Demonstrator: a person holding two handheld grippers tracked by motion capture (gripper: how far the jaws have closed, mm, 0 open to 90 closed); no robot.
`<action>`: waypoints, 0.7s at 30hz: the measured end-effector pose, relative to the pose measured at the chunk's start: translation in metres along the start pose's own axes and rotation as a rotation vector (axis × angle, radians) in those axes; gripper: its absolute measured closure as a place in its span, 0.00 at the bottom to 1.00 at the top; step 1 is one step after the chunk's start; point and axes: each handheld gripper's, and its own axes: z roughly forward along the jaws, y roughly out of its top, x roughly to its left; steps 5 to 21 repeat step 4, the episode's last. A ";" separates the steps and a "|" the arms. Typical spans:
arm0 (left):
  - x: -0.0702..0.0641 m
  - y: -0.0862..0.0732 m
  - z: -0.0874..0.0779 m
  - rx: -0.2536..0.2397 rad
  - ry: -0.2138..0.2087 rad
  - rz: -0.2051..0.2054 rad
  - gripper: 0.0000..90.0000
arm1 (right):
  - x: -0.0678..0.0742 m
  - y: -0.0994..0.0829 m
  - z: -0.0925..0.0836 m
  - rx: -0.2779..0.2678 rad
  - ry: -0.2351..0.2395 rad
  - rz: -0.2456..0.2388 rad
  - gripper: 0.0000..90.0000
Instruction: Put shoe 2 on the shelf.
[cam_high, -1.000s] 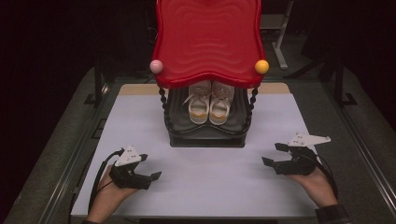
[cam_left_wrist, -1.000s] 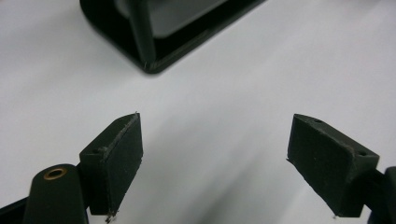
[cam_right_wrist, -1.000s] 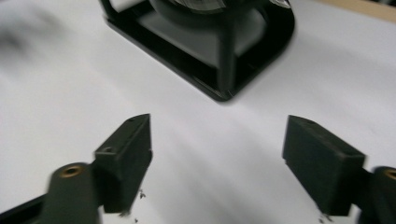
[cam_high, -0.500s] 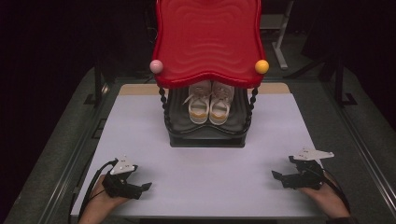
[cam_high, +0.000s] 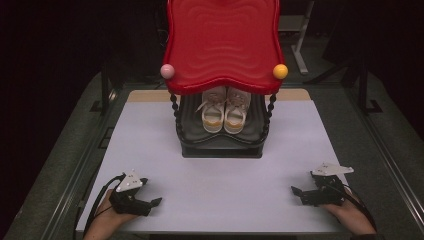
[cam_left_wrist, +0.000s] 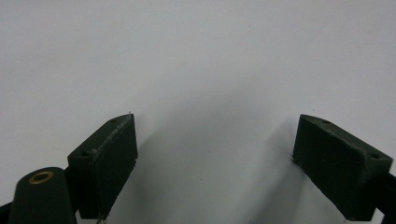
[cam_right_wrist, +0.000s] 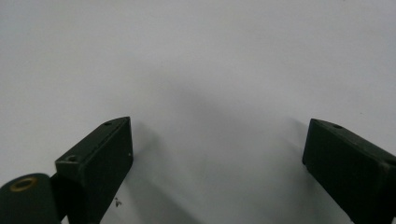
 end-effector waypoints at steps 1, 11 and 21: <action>0.000 0.000 0.000 0.000 0.000 0.001 0.15 | 0.000 0.000 0.000 0.000 0.000 0.000 0.09; 0.000 0.000 0.000 -0.002 0.000 0.000 0.15 | 0.000 0.000 0.000 -0.002 -0.001 -0.001 0.09; 0.000 0.000 0.000 -0.002 0.000 0.000 0.15 | 0.000 0.000 0.000 -0.002 -0.001 -0.001 0.09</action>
